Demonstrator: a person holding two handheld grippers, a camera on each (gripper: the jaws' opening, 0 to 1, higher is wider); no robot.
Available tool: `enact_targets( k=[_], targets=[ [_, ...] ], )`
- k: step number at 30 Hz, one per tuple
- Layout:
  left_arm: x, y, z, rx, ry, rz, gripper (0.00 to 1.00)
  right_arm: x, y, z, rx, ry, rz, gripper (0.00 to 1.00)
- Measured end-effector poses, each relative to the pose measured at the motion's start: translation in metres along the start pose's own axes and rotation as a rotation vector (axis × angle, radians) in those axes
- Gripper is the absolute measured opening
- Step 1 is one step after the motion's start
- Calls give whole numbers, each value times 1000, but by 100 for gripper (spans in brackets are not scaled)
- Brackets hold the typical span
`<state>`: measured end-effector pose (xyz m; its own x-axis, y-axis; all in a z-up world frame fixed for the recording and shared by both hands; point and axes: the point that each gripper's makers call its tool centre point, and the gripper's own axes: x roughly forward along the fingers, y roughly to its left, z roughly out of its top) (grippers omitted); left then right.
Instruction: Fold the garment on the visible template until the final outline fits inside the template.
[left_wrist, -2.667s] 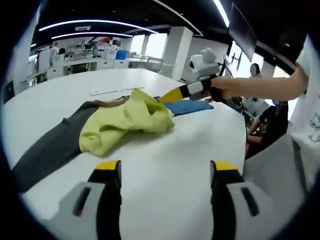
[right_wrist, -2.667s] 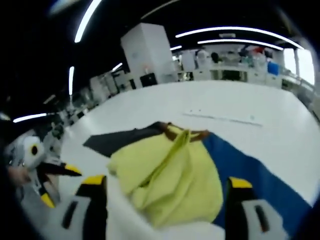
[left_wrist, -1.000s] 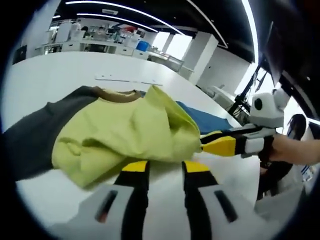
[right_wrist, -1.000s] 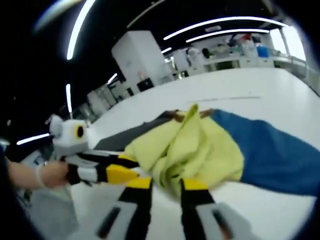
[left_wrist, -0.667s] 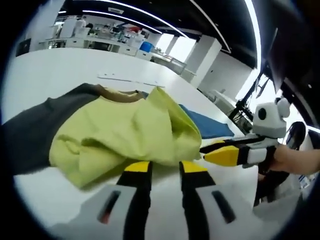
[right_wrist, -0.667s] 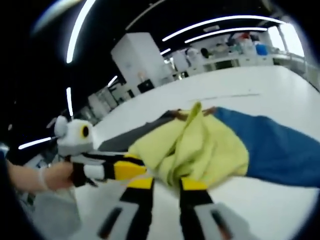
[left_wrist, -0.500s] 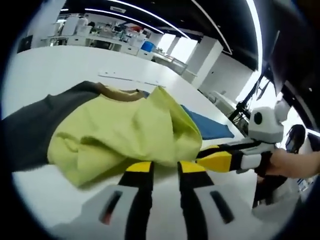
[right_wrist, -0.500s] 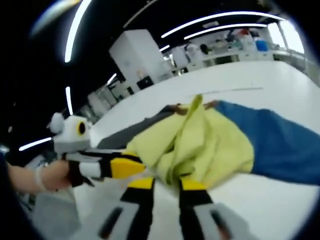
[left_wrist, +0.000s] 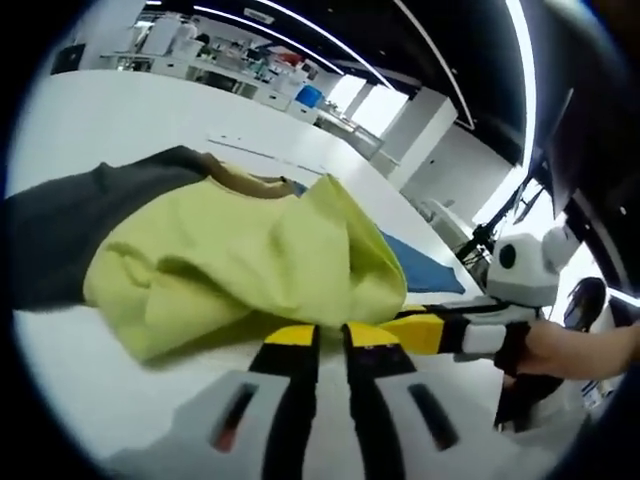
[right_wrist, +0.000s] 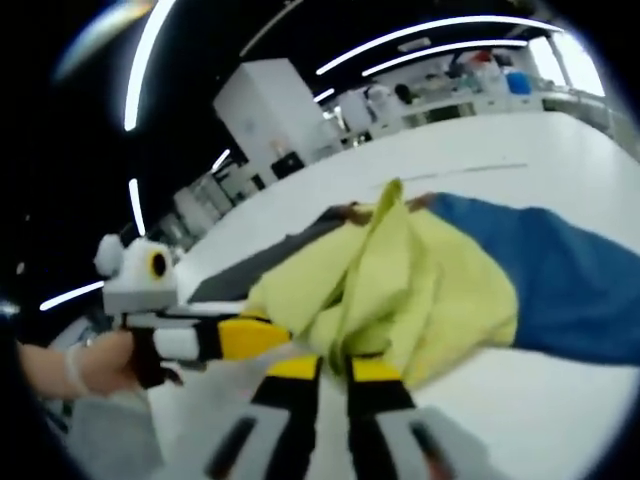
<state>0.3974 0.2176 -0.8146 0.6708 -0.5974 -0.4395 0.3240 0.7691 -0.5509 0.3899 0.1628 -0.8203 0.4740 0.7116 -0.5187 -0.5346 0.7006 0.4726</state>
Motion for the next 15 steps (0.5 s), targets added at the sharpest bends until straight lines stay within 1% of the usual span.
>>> enact_targets(
  k=[2,5,8,12,15],
  targets=[
    [0,-3,0,-12,-4,-6,1,0,1,-1,1,4,5,0],
    [-2,-4,-2,-23,3,-13,0,-2,3,-3,-4,16,19,0],
    [-9,1,-5,-5,21,-2,0,-6,4,-6,-18,28,23,0],
    [-20,6,-6,-22,20,-5,0,-14,4,-10,-32,40,26,0],
    [-32,8,-11,-17,25,10,0,-20,0,-14,-30,43,23,0]
  ],
)
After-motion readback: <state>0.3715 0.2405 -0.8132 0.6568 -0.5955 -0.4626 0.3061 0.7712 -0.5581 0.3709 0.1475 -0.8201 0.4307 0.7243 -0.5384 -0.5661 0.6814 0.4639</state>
